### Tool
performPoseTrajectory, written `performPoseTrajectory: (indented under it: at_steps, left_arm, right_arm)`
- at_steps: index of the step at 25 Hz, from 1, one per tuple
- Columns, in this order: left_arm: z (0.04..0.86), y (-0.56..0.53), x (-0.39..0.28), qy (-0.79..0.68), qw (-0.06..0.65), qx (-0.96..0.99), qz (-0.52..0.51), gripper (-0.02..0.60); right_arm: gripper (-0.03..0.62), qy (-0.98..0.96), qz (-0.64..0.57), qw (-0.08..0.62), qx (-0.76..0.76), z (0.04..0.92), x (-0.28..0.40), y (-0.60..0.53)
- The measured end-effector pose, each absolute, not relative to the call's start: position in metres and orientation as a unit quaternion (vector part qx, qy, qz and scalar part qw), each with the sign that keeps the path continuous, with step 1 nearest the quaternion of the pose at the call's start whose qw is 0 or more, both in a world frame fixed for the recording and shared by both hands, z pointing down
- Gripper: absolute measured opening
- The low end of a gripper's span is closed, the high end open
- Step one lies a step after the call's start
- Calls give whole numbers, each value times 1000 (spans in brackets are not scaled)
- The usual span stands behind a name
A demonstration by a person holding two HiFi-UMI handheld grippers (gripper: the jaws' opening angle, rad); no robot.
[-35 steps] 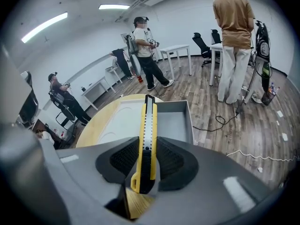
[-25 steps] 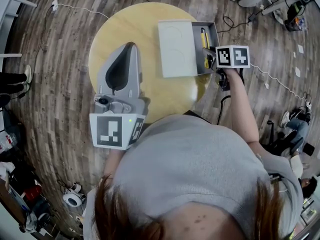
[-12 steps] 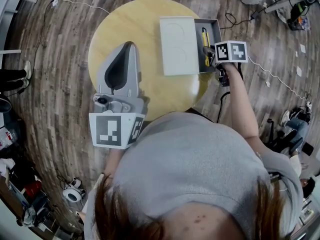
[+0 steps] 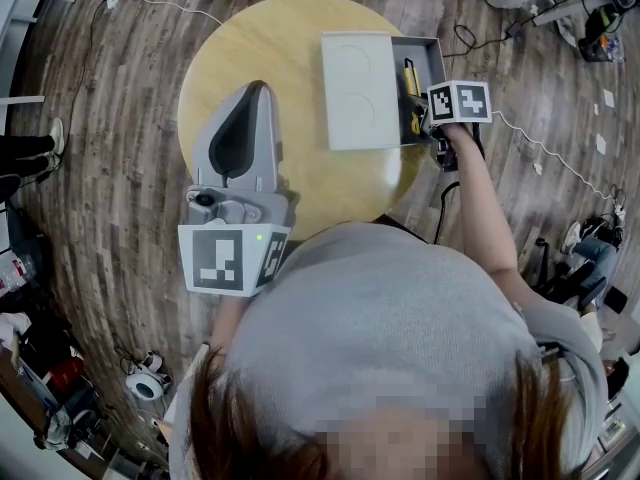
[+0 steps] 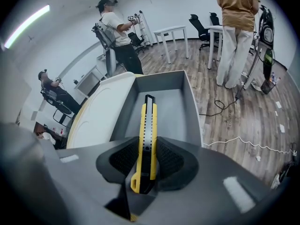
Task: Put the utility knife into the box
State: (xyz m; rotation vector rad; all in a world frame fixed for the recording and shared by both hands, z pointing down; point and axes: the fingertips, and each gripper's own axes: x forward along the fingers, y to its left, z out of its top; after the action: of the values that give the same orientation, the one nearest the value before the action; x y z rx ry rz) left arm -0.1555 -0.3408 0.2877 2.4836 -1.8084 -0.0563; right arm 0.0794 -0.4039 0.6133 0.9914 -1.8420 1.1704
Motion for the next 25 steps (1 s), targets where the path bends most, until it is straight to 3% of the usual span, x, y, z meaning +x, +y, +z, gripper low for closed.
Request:
performPoseTrajectory:
  at_steps: [25]
  left_arm:
    - [287,-337,-164,-599,36,800,-19,2]
  right_arm:
    - [121,-693,472,399,370,639,75,-401]
